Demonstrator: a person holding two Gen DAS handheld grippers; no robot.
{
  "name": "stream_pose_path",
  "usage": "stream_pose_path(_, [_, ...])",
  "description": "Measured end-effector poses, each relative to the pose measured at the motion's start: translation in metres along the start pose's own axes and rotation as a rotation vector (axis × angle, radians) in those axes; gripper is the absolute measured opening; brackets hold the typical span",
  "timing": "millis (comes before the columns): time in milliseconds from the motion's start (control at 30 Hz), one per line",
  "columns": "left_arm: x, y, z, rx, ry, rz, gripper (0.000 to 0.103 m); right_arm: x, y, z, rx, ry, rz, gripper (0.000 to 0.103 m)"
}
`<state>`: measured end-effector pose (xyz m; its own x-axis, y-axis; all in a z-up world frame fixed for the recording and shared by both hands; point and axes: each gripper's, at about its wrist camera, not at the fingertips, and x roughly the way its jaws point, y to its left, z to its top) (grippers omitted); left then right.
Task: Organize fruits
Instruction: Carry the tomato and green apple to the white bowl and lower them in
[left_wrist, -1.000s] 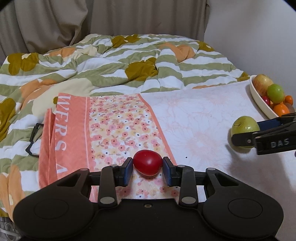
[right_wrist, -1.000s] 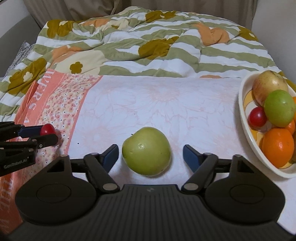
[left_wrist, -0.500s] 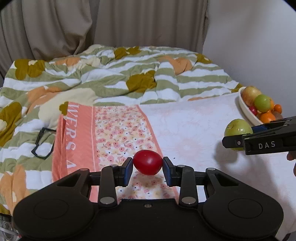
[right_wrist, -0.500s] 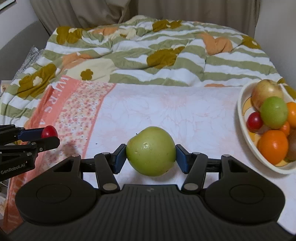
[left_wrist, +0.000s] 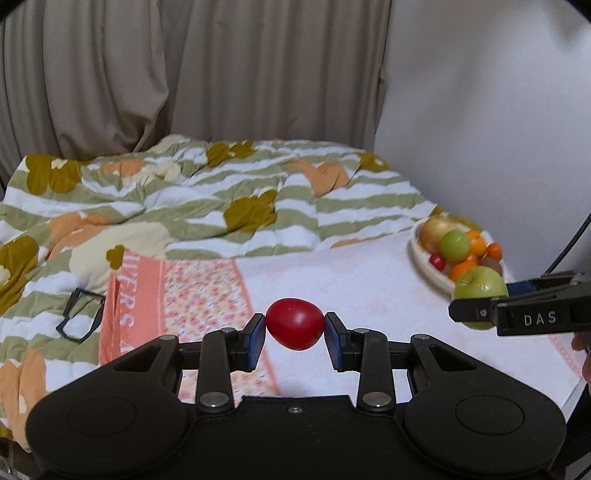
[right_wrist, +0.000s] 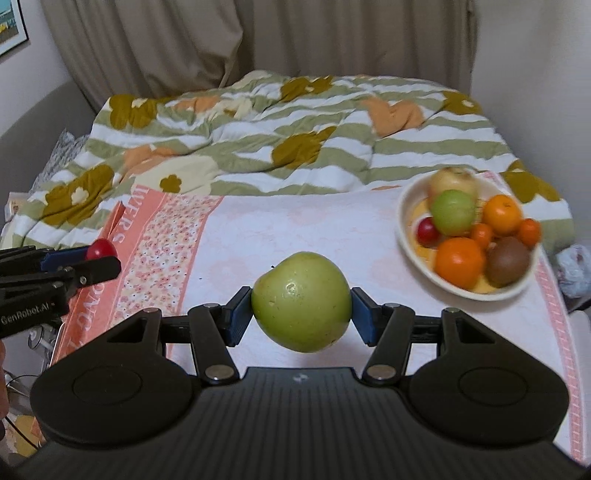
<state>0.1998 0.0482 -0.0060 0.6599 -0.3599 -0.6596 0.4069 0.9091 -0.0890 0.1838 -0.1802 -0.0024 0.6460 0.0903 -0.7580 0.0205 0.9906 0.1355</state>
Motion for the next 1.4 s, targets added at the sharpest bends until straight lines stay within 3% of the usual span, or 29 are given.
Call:
stream_pose_path(367, [-0.015,-0.086,0.013,-0.046,-0.087,0.050,0.038,-0.050,-0.089,-0.002,-0.036,-0.066,0.034,0.072])
stream_pose_path(733, [0.018,-0.184,0.039,-0.074,-0.113,0.086,0.038,-0.058,-0.188,0.025,-0.126,-0.100,0.079,0.072])
stream_pose_path(1033, [0.078,-0.220,0.054,-0.056,-0.040,0.084,0.038,-0.036,-0.234,0.039,-0.135,-0.076,0.093,0.072])
stream_pose_path(1400, [0.164,-0.216,0.059,-0.014,0.092,0.072,0.038,0.012,-0.258,0.051,-0.087,-0.020,0.089,0.072])
